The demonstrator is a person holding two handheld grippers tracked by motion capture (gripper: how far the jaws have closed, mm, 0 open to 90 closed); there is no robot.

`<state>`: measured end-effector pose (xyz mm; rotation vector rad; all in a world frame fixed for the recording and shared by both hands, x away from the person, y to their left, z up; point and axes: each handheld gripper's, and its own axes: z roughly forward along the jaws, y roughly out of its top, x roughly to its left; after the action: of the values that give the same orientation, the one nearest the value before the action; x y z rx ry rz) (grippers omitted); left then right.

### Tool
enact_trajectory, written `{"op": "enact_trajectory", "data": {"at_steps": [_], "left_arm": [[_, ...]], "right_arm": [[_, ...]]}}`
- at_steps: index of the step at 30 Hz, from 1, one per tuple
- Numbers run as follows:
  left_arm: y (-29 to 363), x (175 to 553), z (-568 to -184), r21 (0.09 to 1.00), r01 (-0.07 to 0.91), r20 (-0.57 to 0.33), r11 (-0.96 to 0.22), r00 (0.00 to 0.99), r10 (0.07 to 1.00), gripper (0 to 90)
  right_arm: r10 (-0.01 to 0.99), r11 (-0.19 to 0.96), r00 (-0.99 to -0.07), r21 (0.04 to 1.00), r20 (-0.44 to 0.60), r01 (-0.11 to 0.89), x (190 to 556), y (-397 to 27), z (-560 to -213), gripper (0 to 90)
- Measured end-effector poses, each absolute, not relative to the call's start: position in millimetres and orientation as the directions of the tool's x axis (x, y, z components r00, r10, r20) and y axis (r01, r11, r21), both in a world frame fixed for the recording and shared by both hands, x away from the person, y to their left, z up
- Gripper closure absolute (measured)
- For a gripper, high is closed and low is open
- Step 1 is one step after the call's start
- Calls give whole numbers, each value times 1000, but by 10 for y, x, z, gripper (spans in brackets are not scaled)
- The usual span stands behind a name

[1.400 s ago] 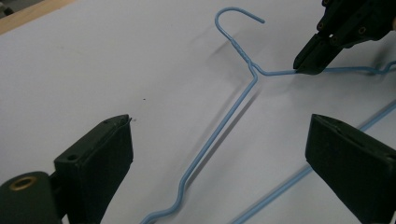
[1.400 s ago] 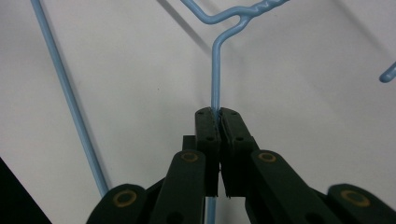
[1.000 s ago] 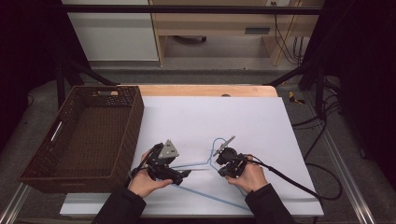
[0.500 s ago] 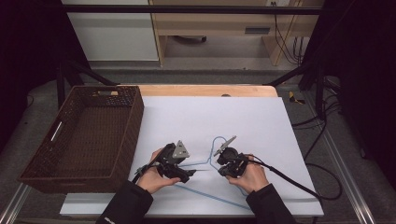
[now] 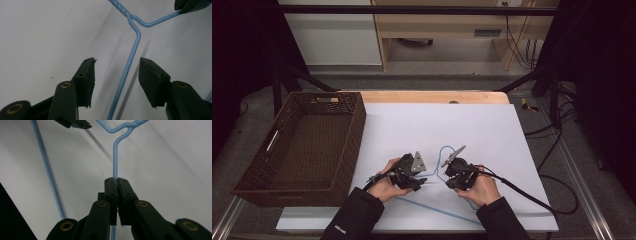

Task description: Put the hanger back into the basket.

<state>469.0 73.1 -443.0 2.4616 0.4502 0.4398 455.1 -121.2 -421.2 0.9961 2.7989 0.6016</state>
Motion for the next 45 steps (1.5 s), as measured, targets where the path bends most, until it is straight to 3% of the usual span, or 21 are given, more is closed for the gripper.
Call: {"op": "enact_trajectory", "data": {"at_steps": [21, 33, 45], "left_arm": [[610, 4676, -4533, 545, 158, 274, -824, 895, 353, 797], [609, 4635, -4490, 499, 90, 325, -862, 903, 283, 825], [622, 4571, -4408, 497, 48, 305, -867, 925, 225, 863]], "right_arm": [[629, 697, -776, 411, 41, 587, 4543, -1215, -4193, 875], [619, 699, -784, 418, 52, 580, 4539, -1229, -4176, 875], [600, 714, -799, 425, 39, 557, 4518, -1273, -4118, 864]]}}
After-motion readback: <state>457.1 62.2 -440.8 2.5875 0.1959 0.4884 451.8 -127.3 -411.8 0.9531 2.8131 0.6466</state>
